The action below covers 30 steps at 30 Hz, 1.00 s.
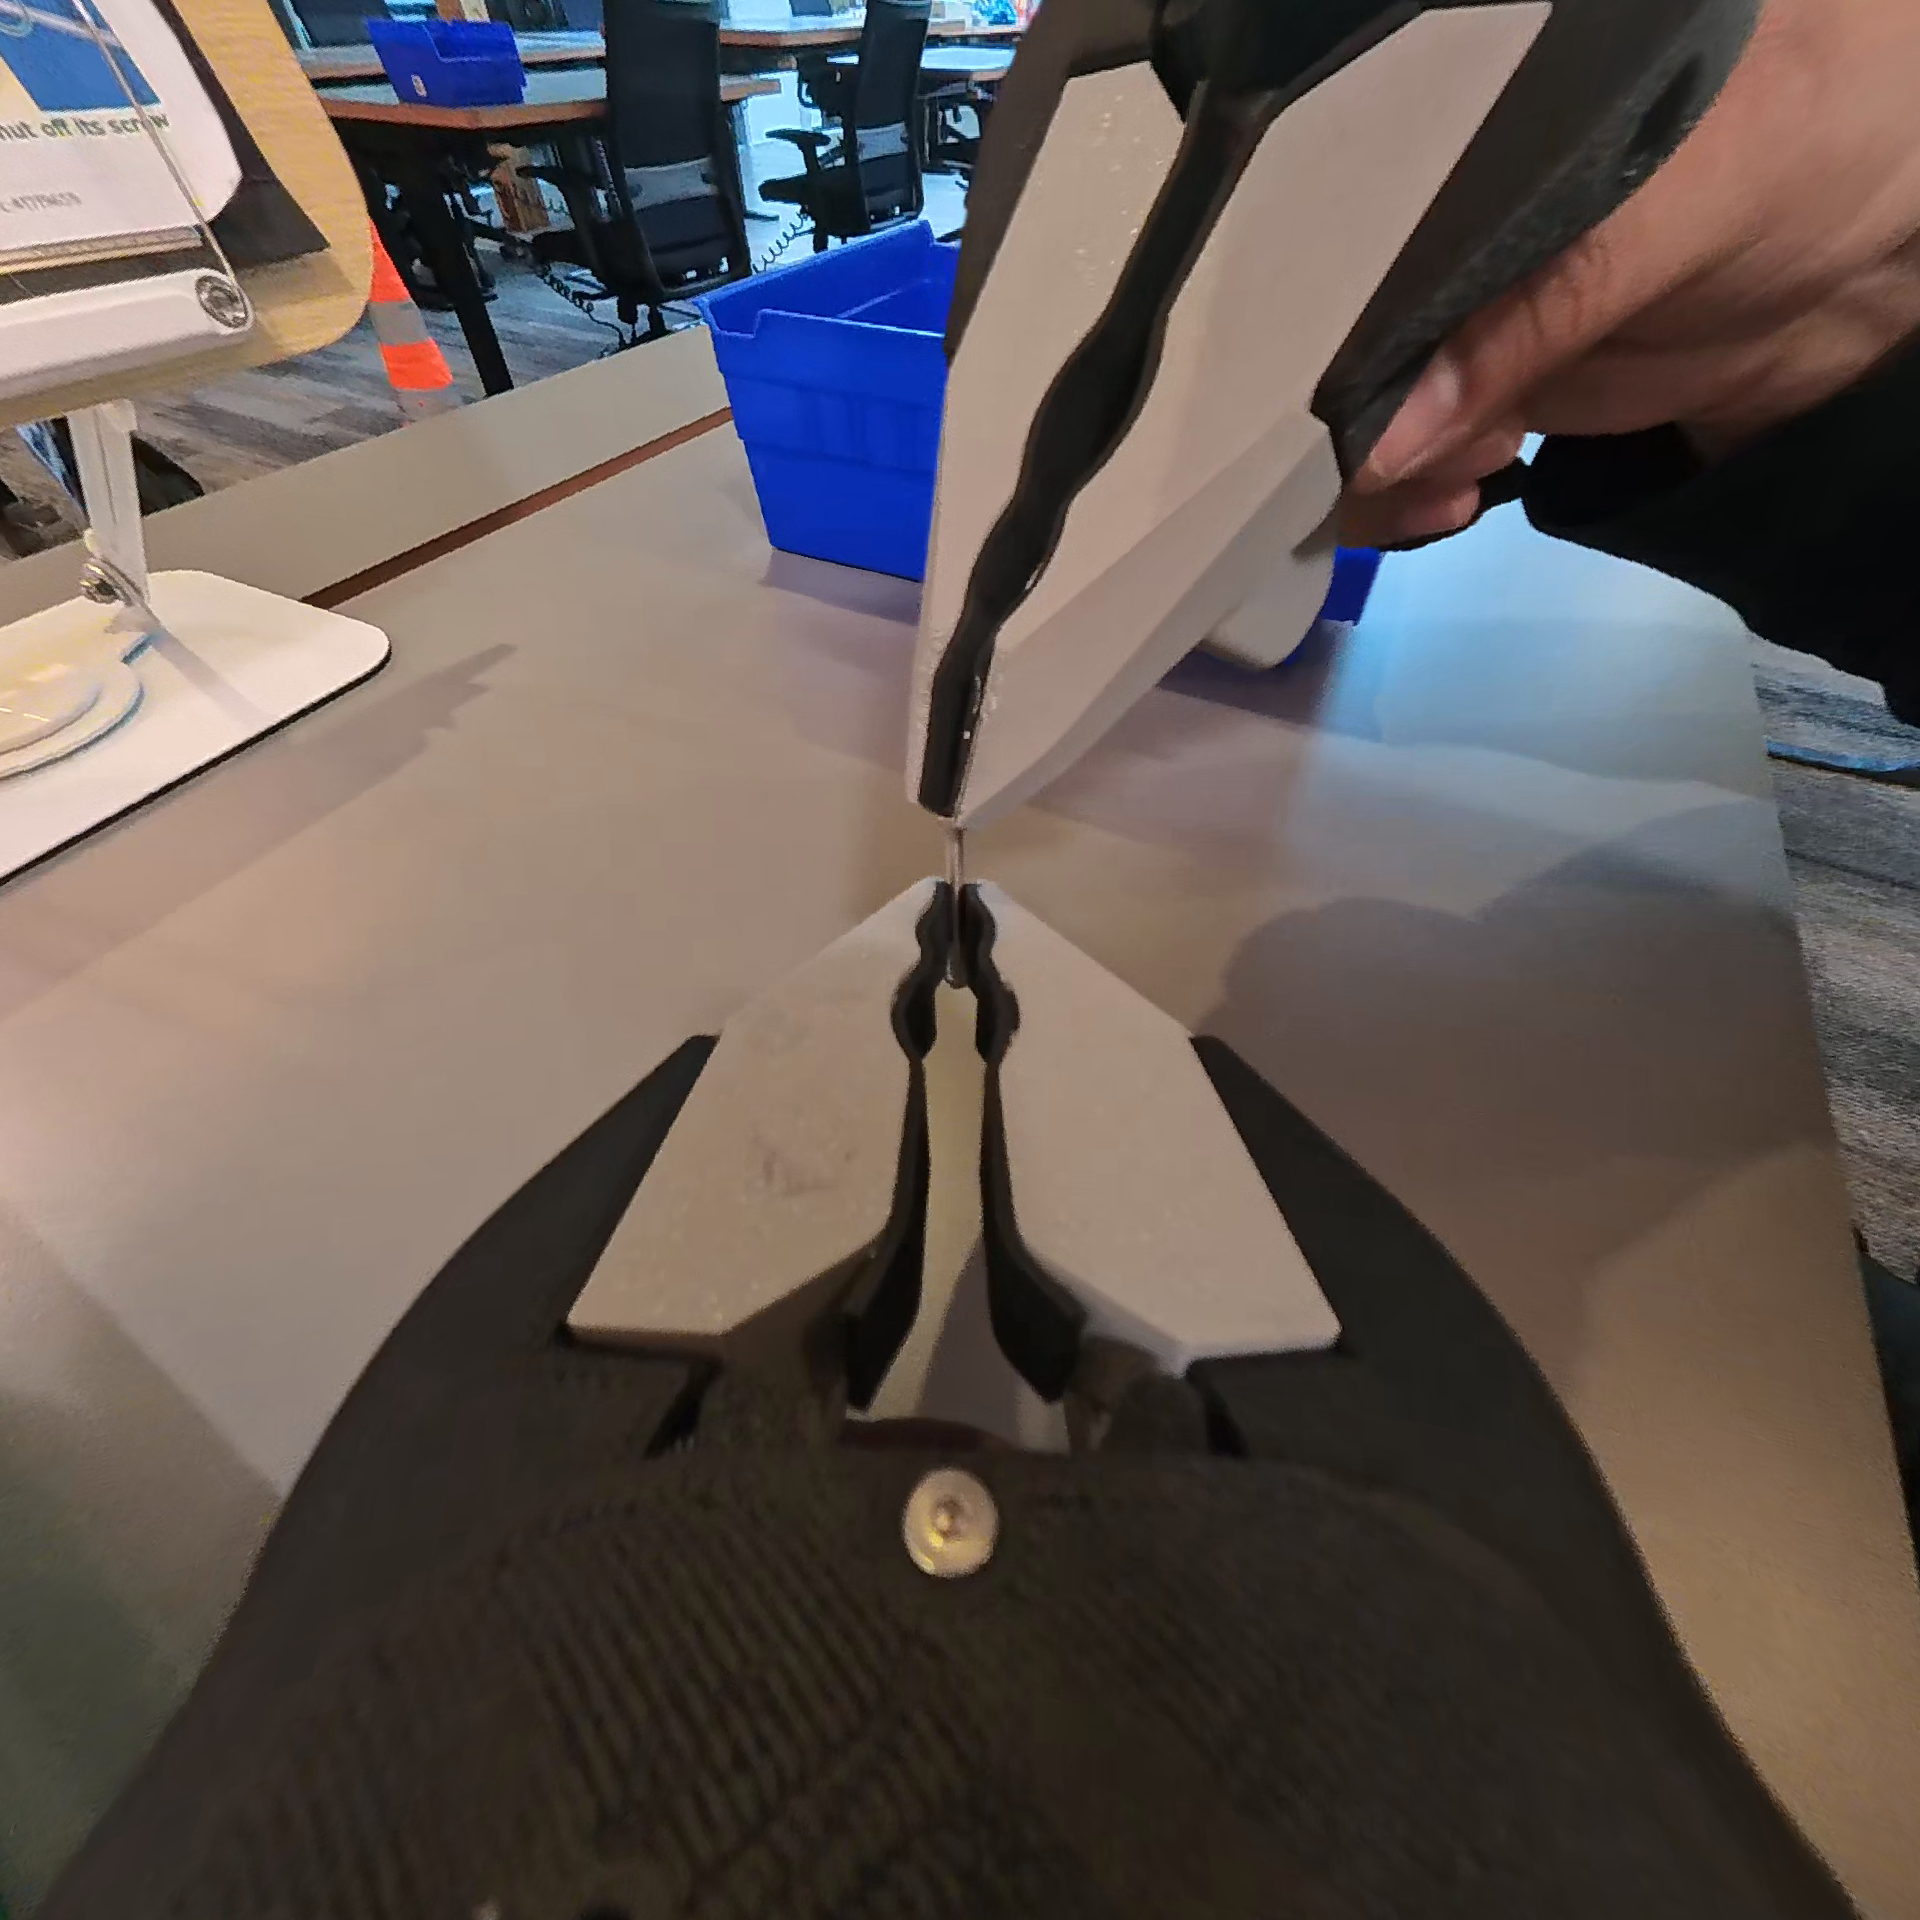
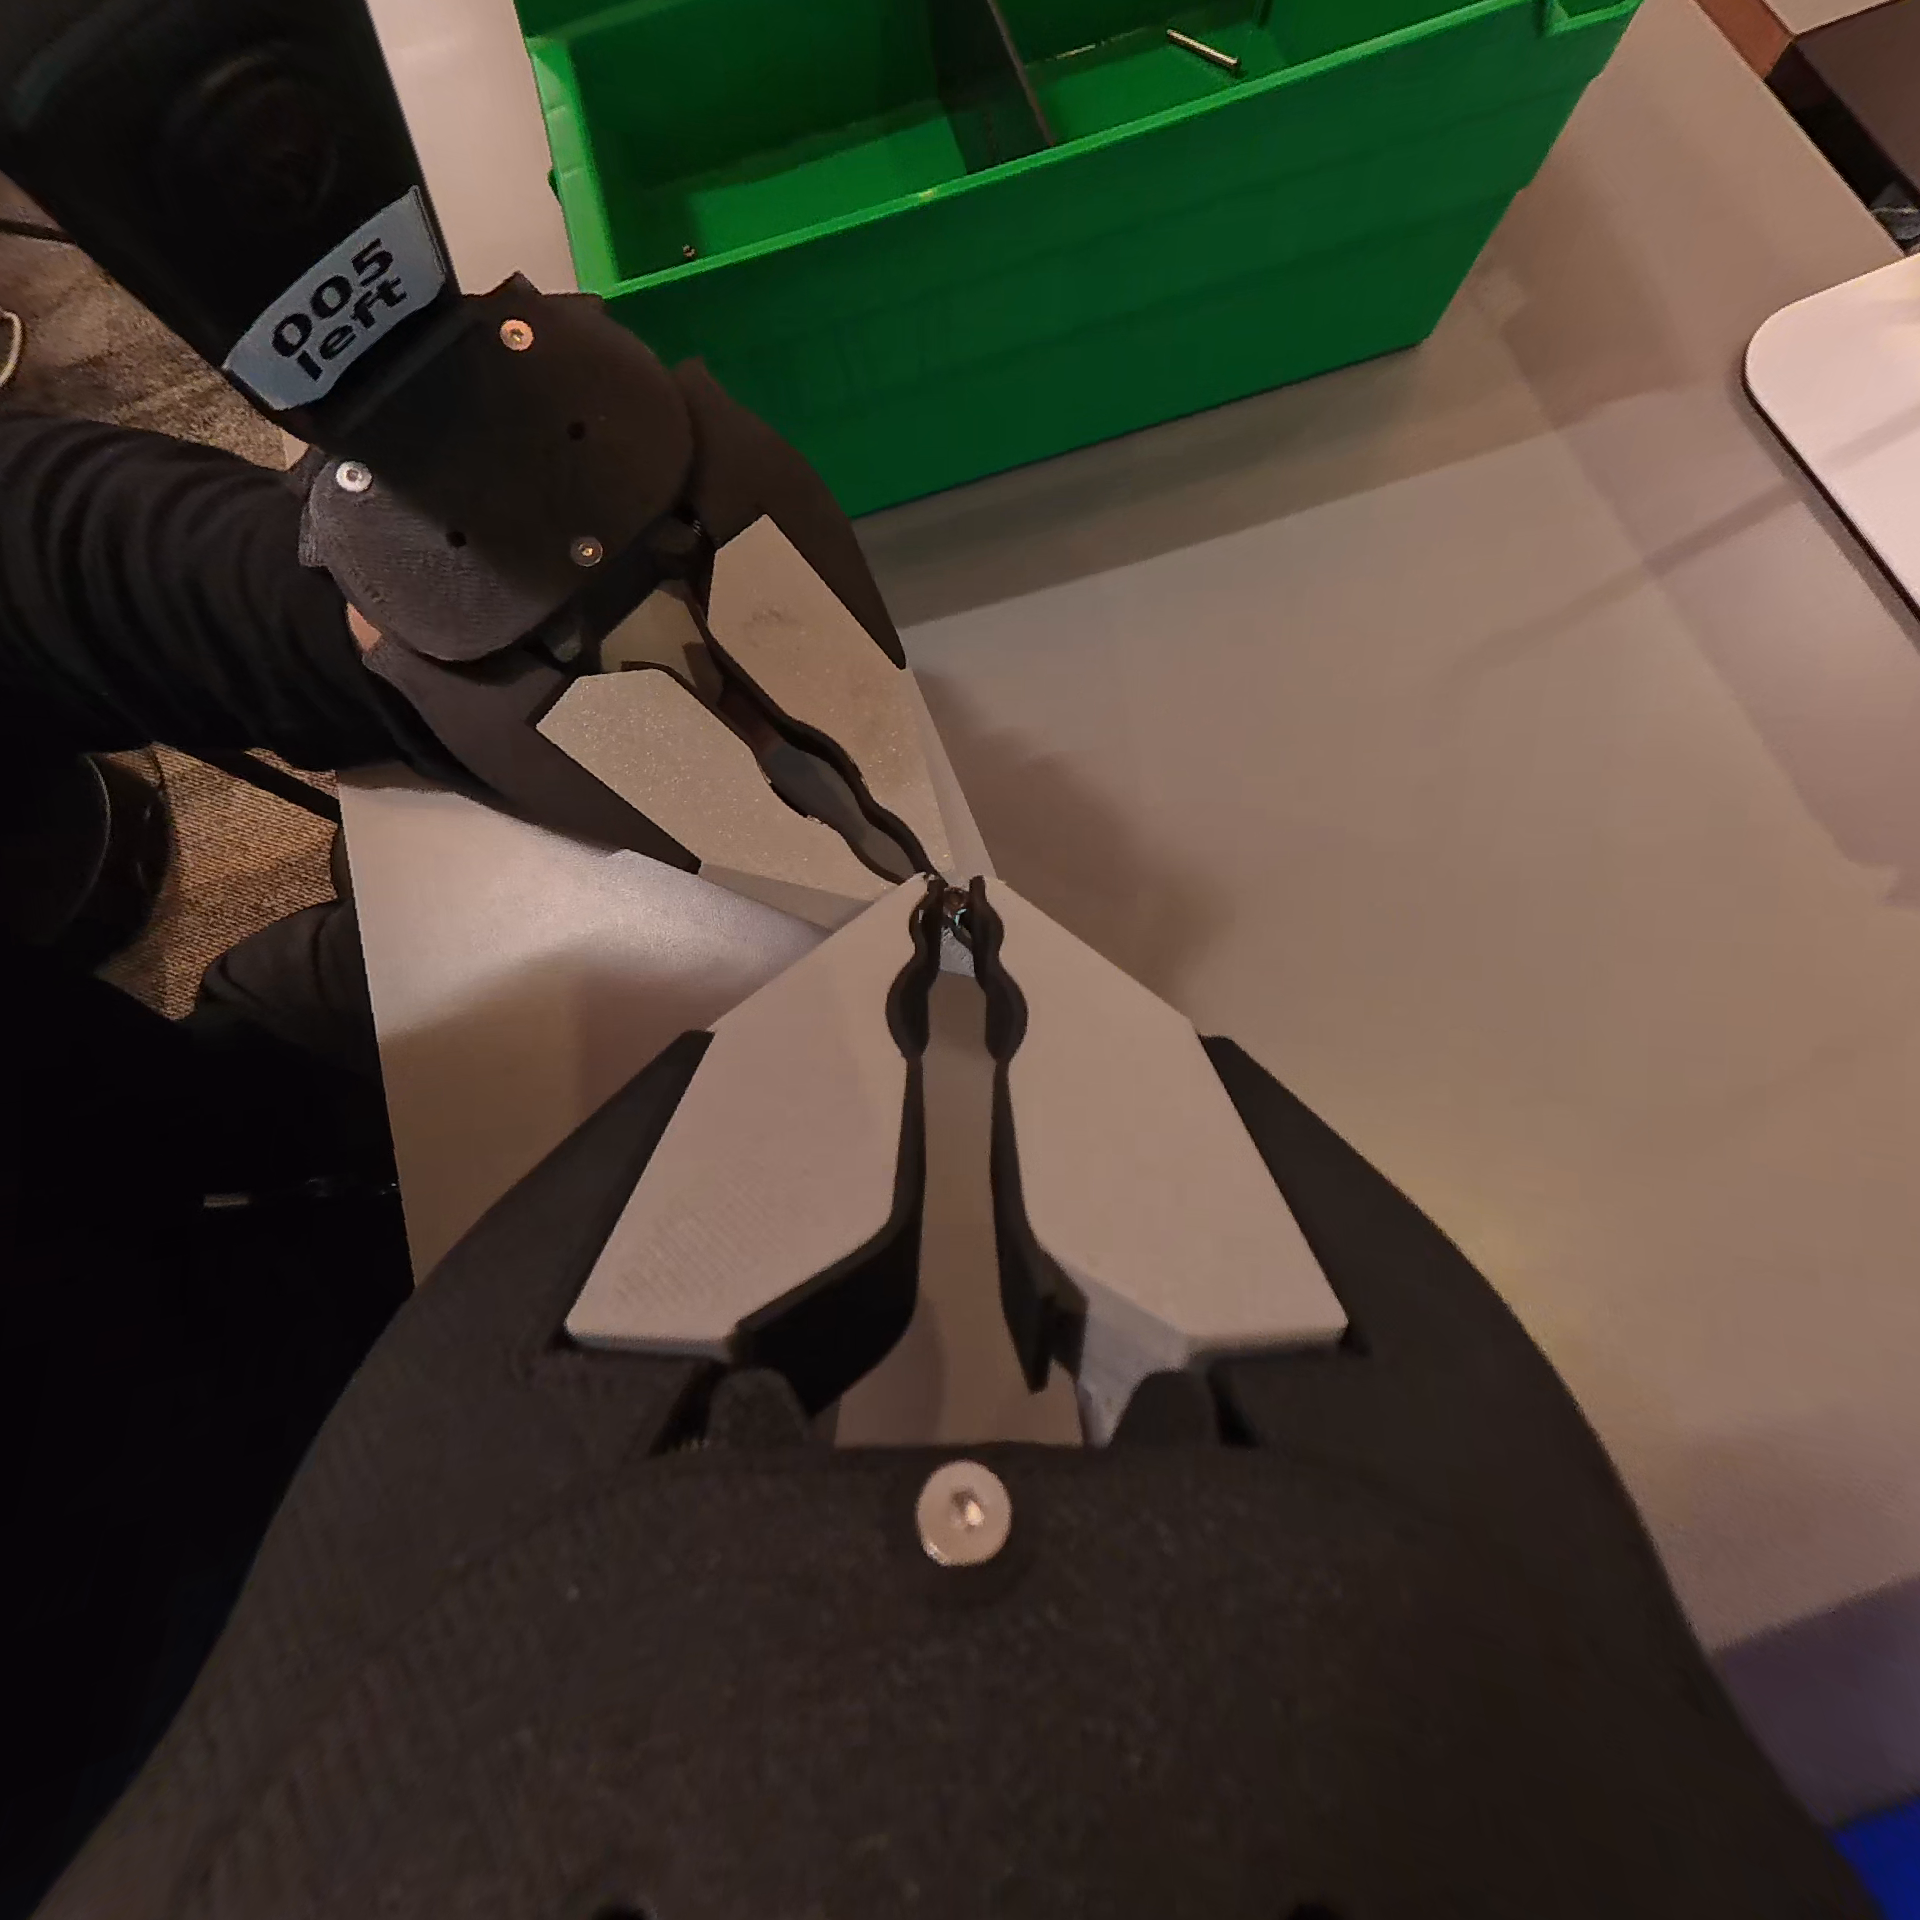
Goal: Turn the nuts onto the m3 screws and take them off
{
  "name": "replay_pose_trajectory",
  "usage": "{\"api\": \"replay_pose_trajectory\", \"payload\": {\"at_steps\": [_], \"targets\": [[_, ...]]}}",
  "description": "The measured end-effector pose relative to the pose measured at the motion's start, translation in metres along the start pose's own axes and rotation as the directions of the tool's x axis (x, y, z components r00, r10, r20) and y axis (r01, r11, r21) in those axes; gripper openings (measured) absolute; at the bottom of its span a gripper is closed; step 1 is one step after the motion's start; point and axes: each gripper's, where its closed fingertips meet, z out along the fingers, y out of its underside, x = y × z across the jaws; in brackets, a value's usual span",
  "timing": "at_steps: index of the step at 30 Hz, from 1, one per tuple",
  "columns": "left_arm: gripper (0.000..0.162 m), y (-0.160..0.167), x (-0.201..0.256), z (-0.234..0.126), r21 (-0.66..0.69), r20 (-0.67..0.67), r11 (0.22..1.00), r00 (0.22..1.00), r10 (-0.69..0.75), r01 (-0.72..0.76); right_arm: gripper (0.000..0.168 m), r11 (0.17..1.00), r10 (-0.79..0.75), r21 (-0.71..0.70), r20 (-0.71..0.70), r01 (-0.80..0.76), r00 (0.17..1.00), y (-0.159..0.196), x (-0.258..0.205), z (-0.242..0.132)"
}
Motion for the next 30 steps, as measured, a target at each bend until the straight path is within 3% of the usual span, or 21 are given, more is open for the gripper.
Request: {"api": "replay_pose_trajectory", "payload": {"at_steps": [20,30], "targets": [[0.0,-0.001,0.0,0.0,0.007,-0.011,1.0,1.0,-0.02,0.02,0.003,1.0,-0.014,0.023,0.002,0.014,1.0,-0.002,-0.001,-0.001],[0.0,-0.001,0.0,-0.001,0.009,-0.013,1.0,1.0,-0.022,0.022,0.007,0.993,-0.056,0.101,0.017,0.054,0.998,-0.012,-0.005,-0.011]]}}
